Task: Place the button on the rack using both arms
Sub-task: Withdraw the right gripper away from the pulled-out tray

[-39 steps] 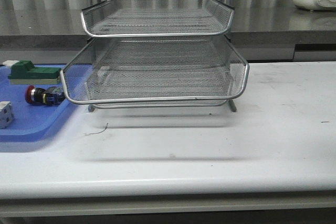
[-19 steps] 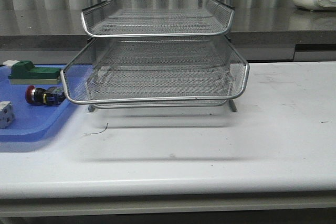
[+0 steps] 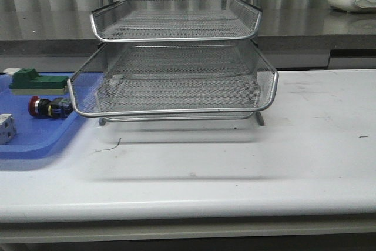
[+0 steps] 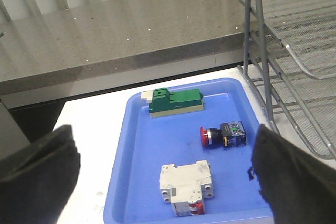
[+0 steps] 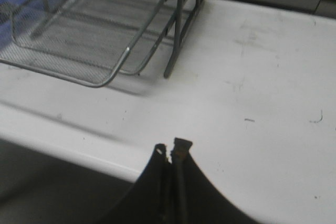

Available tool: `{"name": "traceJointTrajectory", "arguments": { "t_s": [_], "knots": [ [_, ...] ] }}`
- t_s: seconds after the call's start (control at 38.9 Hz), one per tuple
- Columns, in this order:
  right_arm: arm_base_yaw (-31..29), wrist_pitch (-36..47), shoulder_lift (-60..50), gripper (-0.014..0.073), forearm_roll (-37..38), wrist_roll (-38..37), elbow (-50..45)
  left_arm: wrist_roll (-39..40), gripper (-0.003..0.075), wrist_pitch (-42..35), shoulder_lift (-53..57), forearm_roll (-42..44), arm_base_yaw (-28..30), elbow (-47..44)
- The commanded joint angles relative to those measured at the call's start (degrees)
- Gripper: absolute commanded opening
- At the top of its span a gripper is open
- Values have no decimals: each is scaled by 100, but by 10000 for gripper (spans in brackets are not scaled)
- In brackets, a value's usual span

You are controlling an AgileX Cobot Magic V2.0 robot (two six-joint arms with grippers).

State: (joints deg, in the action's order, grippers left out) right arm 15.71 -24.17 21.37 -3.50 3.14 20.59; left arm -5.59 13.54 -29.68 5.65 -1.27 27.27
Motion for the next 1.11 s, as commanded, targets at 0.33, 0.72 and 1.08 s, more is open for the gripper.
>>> {"name": "traceJointTrajectory", "arguments": {
  "t_s": [0.33, 0.72, 1.08],
  "knots": [
    [4, 1124, -1157, -62, 5, 30, -175, 53, 629, -442, -48, -10, -5, 185],
    [4, 1124, -1157, -62, 5, 30, -175, 53, 629, -160, -524, -141, -5, 661],
    [4, 1124, -1157, -62, 5, 30, -175, -768, 629, 1619, -3315, -164, -5, 3019]
  ]
}}
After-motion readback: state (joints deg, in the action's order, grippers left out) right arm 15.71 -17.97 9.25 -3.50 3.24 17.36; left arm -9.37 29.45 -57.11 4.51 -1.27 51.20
